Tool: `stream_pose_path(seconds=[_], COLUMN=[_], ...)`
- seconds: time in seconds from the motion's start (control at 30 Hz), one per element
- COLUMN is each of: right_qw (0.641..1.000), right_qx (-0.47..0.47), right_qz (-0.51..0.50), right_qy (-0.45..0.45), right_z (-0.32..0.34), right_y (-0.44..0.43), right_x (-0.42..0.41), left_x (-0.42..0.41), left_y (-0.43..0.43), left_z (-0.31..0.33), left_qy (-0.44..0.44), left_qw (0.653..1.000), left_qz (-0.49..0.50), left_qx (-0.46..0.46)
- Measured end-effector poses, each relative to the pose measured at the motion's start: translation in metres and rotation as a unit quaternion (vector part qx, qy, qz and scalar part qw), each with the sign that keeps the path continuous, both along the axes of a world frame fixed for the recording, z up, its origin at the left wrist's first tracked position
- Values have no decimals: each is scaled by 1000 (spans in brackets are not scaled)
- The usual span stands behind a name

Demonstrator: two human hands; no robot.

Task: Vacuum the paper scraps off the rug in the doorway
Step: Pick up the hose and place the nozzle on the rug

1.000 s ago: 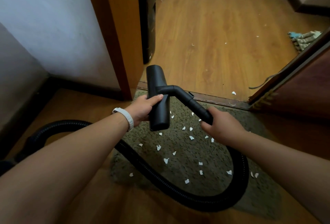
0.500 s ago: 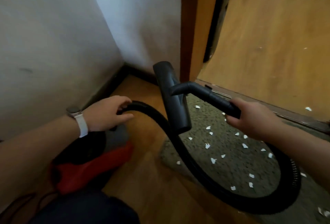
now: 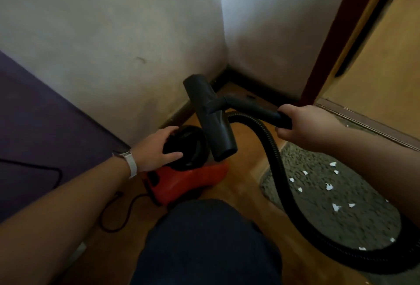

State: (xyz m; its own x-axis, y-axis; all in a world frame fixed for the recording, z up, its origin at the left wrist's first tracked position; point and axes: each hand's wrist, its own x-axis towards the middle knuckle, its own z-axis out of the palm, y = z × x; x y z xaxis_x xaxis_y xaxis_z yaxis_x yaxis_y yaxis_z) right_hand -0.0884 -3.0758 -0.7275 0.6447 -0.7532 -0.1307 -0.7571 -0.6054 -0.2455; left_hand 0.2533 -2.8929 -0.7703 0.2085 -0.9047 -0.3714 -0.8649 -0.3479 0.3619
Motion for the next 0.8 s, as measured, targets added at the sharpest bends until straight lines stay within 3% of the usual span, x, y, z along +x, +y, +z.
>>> stream_pose_path(seconds=[0.23,0.33,0.6,0.8], right_qw=[999,998,998,997], right_qx=[-2,9,44,72], right_qz=[38,51,40,-1], right_qy=[22,26,30,3], right_z=[8,5,-5,-11], right_y=[17,23,20,8], right_x=[49,64,74,65], left_x=[44,57,81,84], left_y=[47,50,15,-14], left_z=[-31,-43,-46,-49], left_qy=[-10,-62,-233,-228], left_qw=[997,991,930,897], left_qz=[-45,-92,-272,-368], left_qx=[56,71,89,90])
